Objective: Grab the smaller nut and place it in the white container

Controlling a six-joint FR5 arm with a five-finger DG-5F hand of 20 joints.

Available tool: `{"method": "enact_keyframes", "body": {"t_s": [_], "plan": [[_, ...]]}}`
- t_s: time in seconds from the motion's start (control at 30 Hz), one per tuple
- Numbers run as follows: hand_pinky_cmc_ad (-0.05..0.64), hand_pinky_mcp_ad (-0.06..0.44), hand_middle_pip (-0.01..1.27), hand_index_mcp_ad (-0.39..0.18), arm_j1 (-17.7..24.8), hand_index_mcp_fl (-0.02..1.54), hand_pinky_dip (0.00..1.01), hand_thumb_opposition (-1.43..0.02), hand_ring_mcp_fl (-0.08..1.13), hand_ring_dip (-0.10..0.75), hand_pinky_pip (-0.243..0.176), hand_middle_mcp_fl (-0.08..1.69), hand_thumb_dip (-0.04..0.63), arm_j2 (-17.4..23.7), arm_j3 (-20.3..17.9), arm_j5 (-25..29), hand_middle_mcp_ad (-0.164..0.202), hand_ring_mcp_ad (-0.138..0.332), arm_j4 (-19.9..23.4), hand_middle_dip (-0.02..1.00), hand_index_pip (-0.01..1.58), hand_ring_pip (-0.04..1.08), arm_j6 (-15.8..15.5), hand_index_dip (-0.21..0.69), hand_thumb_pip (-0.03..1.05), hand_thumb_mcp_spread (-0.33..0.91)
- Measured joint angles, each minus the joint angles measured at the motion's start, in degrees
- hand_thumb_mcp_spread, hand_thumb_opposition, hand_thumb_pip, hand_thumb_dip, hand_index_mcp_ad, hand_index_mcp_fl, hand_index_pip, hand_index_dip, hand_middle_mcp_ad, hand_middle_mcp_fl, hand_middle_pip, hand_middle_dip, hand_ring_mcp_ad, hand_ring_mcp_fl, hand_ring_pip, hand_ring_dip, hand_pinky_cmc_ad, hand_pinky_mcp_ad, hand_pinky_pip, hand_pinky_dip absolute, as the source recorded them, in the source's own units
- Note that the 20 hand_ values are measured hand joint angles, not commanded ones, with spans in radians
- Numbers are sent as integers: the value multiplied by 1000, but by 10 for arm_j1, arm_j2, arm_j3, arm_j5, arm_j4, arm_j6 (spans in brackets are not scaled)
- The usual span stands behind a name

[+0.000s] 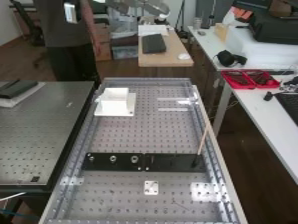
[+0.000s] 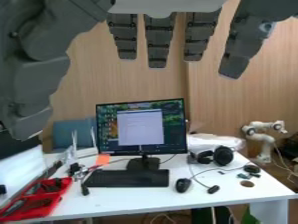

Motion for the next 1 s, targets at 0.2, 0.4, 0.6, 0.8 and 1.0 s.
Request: {"method": "enact_keyframes", "body": {"t_s": [0.2,0.4,0.6,0.8,1.0], "plan": [[384,330,108,-70,-4,24,213,-698,0,101,-10,70,80,1,-24,-12,52,155,8,220,86,87,-7,271,546,232],[396,330,106,-72,-27,24,218,-696,-2,106,-10,91,77,9,-54,-59,54,166,23,222,86,101,-10,271,559,230],[396,328,106,-68,-59,35,223,-710,-3,113,-10,89,84,23,-90,-116,54,166,35,222,91,94,-27,271,611,237],[396,330,103,-66,-94,58,237,-728,-3,113,-10,124,110,39,-144,-162,54,168,59,222,133,93,-33,265,642,230],[396,330,108,-66,-124,52,248,-728,-3,113,-12,120,119,55,-194,-200,54,168,85,229,325,94,-46,227,644,250]]}}
